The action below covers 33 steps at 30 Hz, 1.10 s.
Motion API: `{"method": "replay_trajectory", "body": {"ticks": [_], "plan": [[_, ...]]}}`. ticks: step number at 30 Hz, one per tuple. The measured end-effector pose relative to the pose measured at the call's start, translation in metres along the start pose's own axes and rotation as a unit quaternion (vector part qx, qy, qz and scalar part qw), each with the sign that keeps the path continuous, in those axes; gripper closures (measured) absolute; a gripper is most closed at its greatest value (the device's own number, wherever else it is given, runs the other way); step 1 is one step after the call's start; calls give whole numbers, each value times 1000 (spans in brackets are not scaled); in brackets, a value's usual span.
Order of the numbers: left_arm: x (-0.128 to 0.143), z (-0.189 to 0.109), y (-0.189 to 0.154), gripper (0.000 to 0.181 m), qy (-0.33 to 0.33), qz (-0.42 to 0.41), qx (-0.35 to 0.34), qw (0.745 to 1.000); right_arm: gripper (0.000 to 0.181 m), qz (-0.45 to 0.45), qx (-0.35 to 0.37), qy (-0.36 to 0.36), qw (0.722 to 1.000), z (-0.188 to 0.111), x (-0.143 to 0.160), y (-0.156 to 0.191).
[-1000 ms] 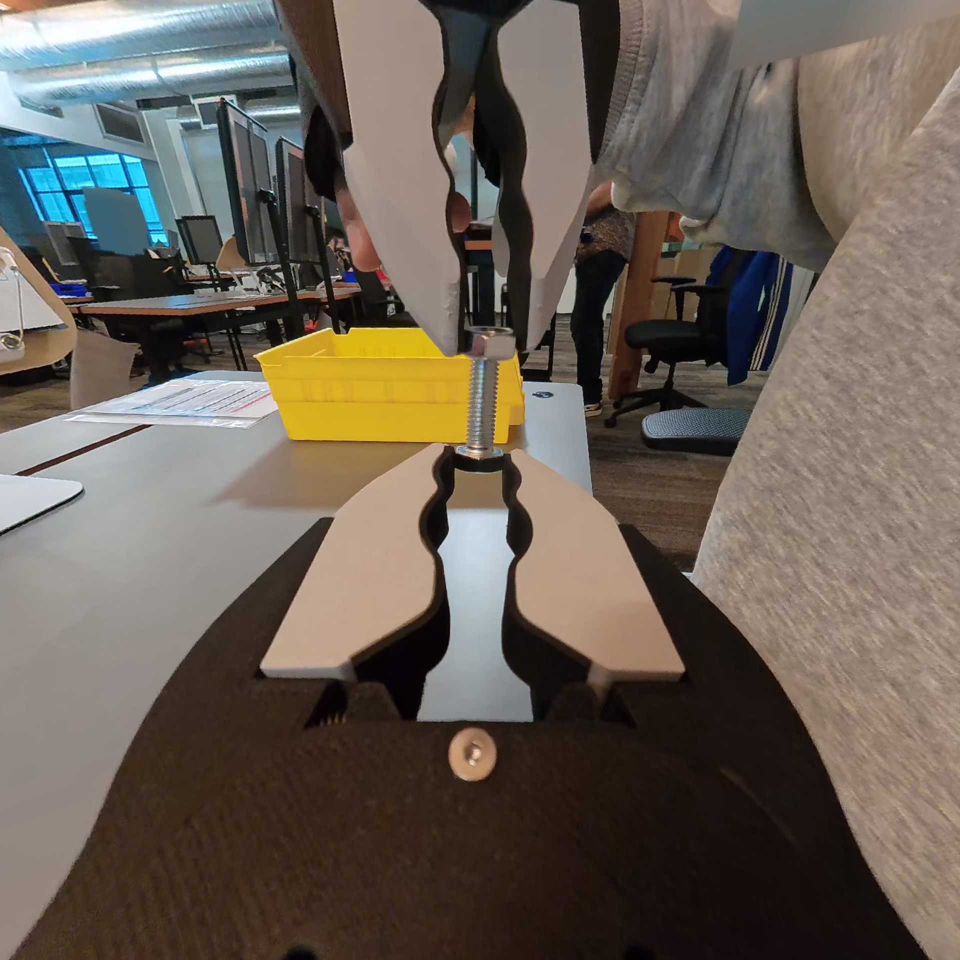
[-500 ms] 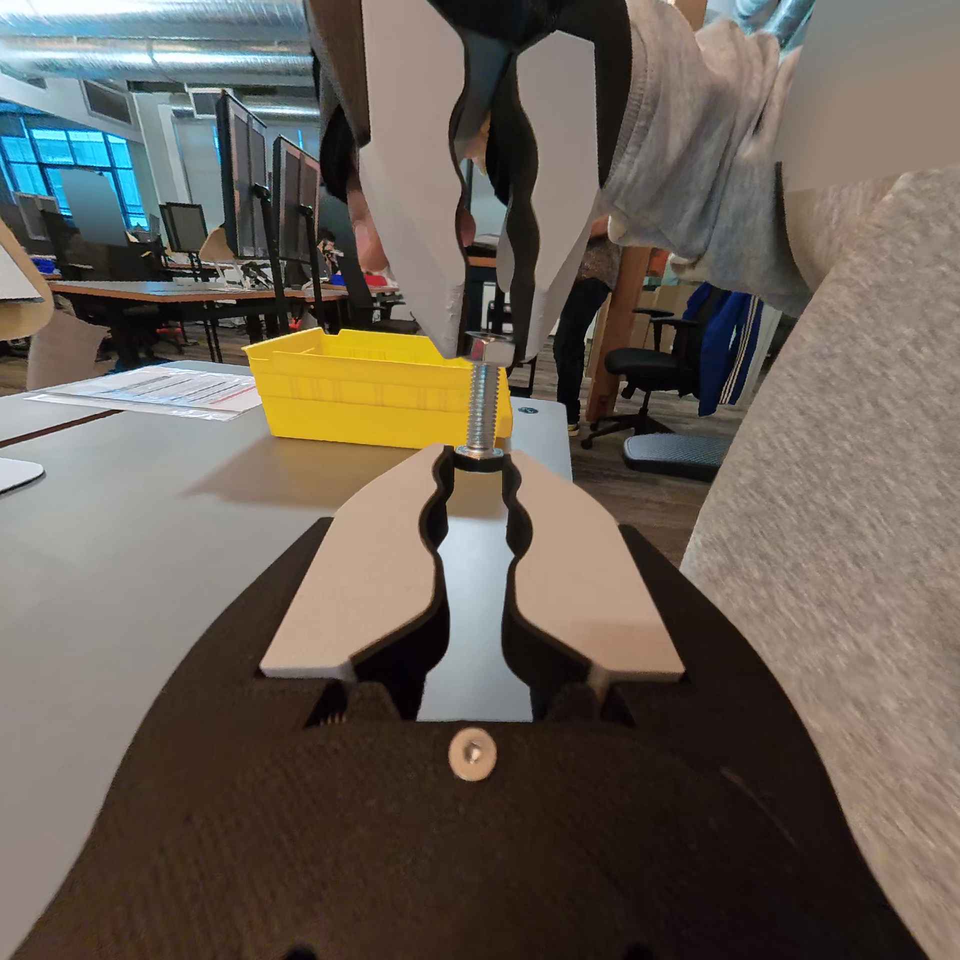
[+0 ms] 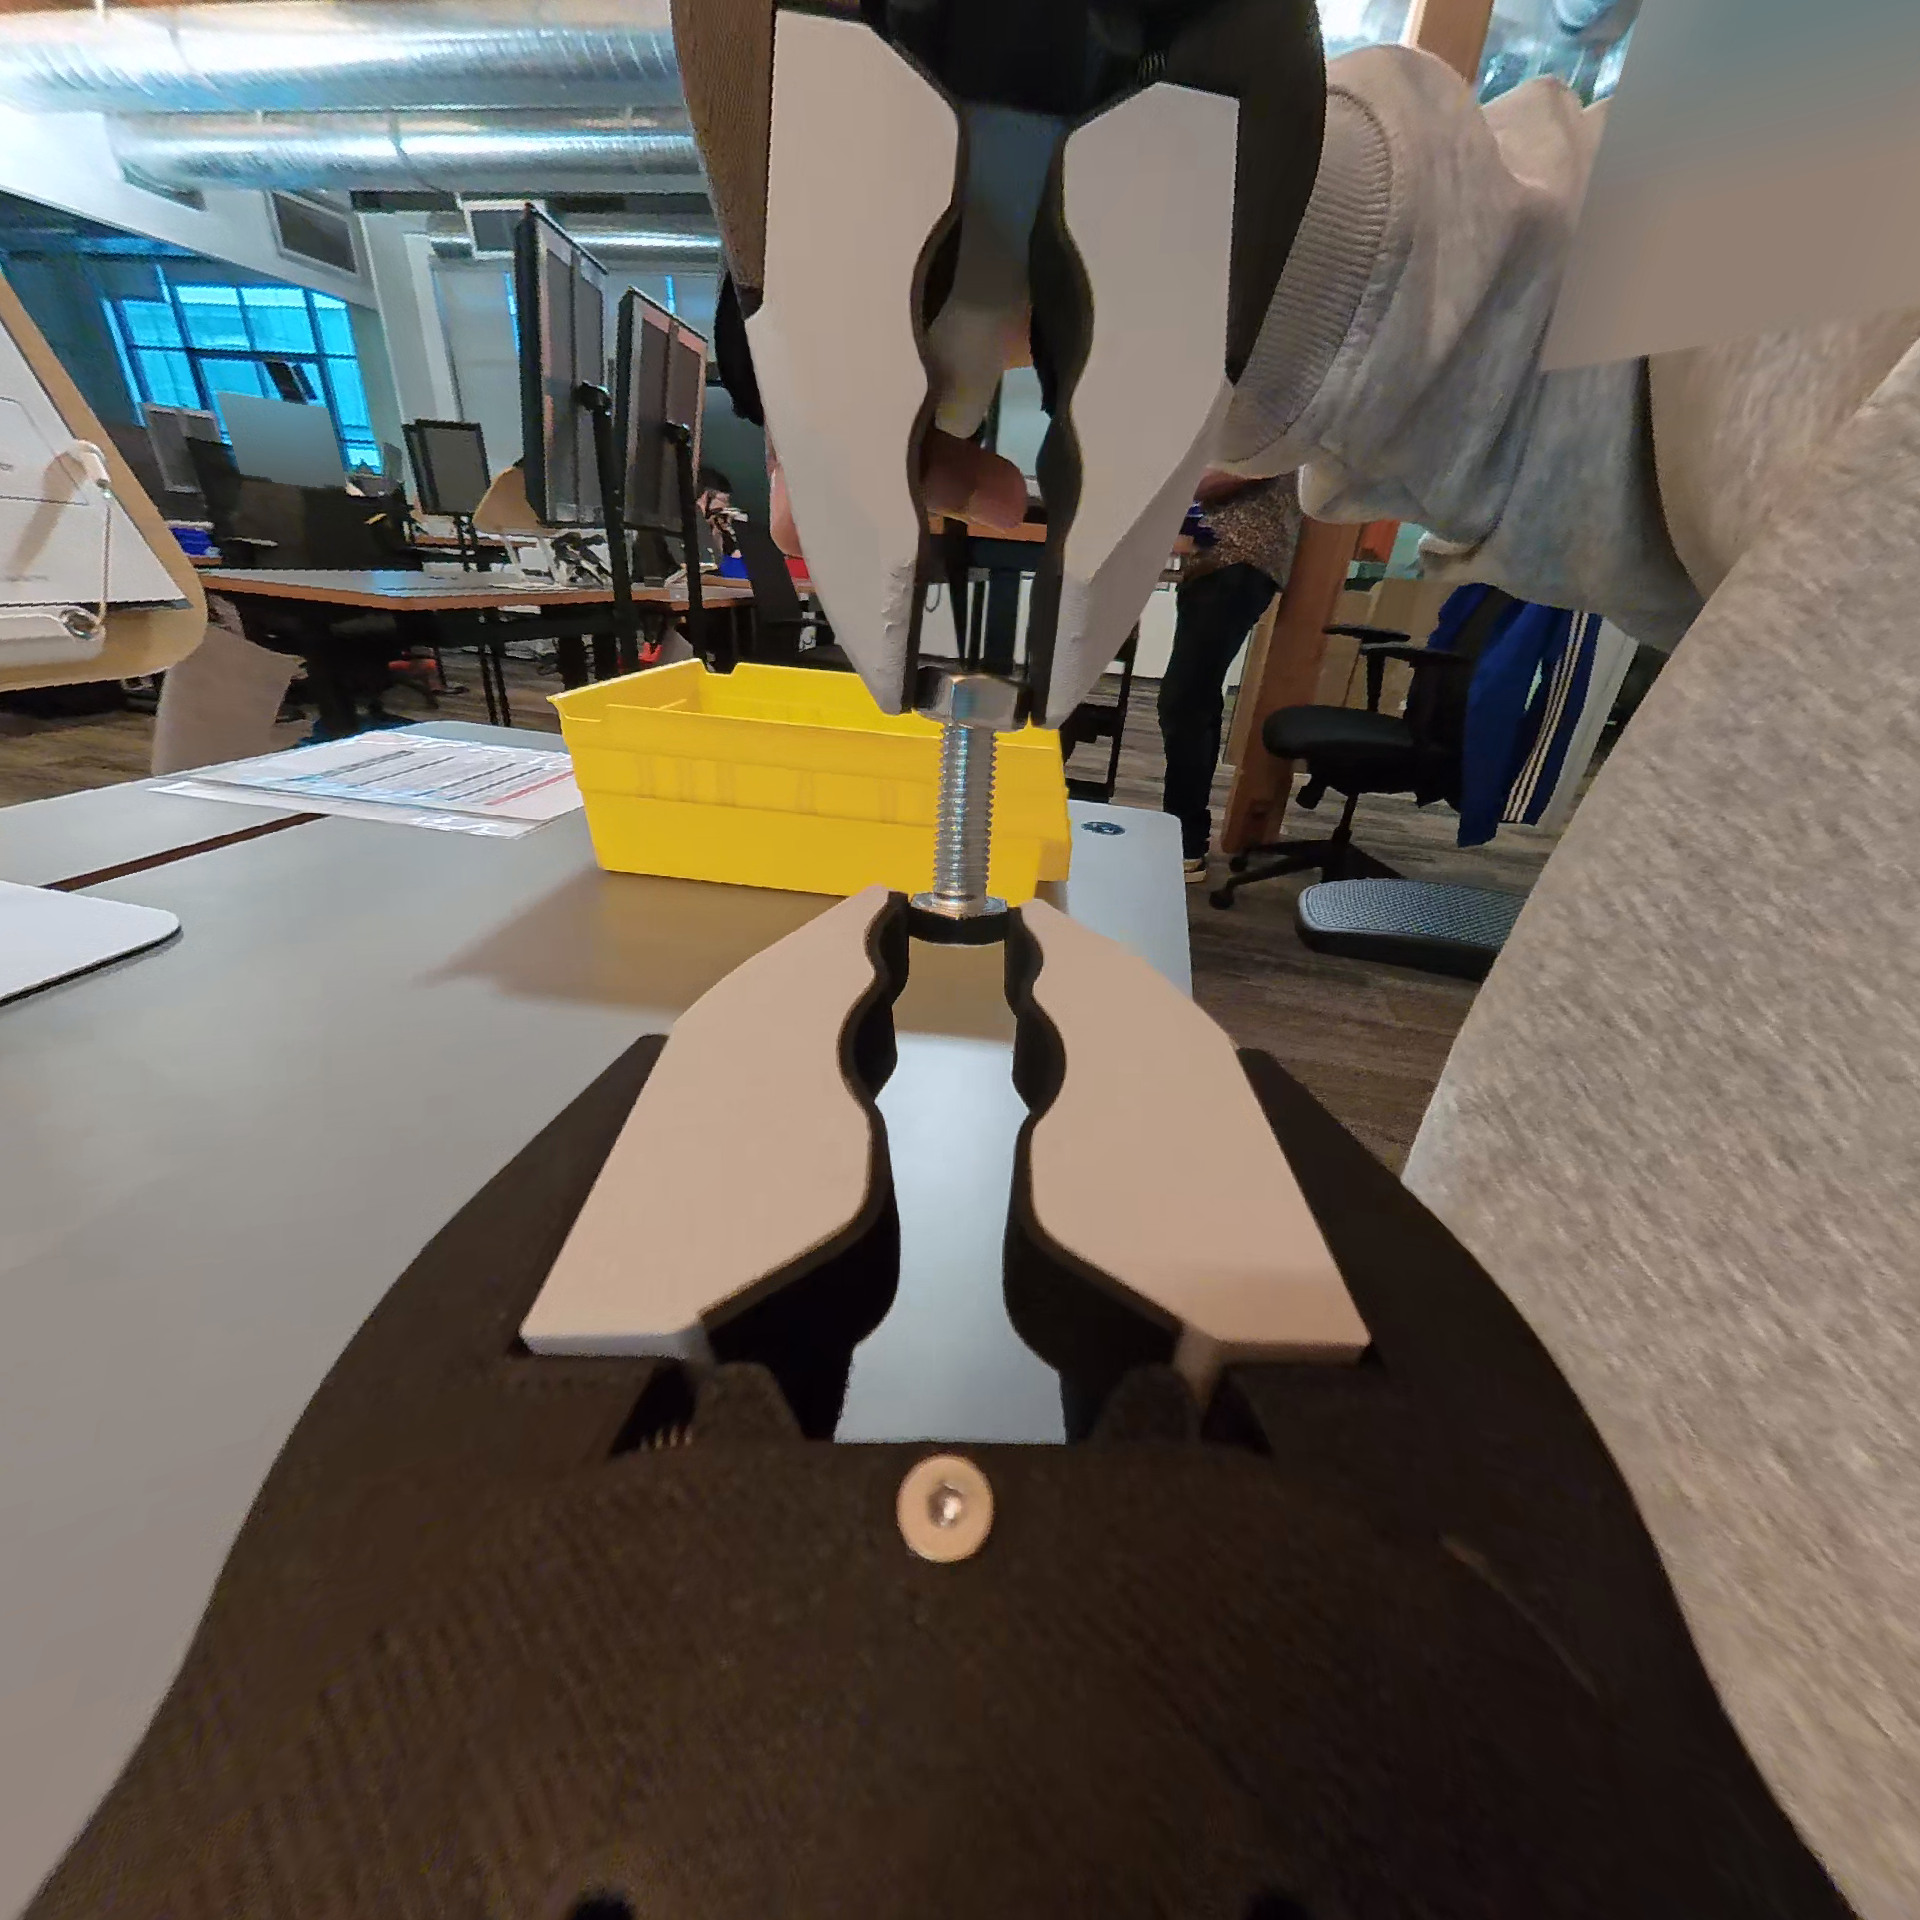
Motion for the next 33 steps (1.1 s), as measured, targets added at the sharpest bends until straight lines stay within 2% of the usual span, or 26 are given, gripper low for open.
{"method": "replay_trajectory", "body": {"ticks": [9, 24, 33], "plan": [[5, 3, 7, 163, 15, 62, -50, 997, 162, 63, -5, 14, 998, 3, 7, -4], [-4, 0, 8, 163, -7, 10, -35, 999, 162, 40, 1, -17, 999, -4, -1, -6], [-3, 0, 7, 163, -5, 15, -31, 999, 162, 31, -6, -12, 999, -4, -1, -3]]}}
Point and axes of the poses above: each gripper's, where its closed fingertips meet, z out along the fingers, x out of its underside, y = z × x across the jaws, the point moved 1 cm from there along -z, back along the fingers, and after that the axes turned 12 degrees about -x, right-handed, at the moved point
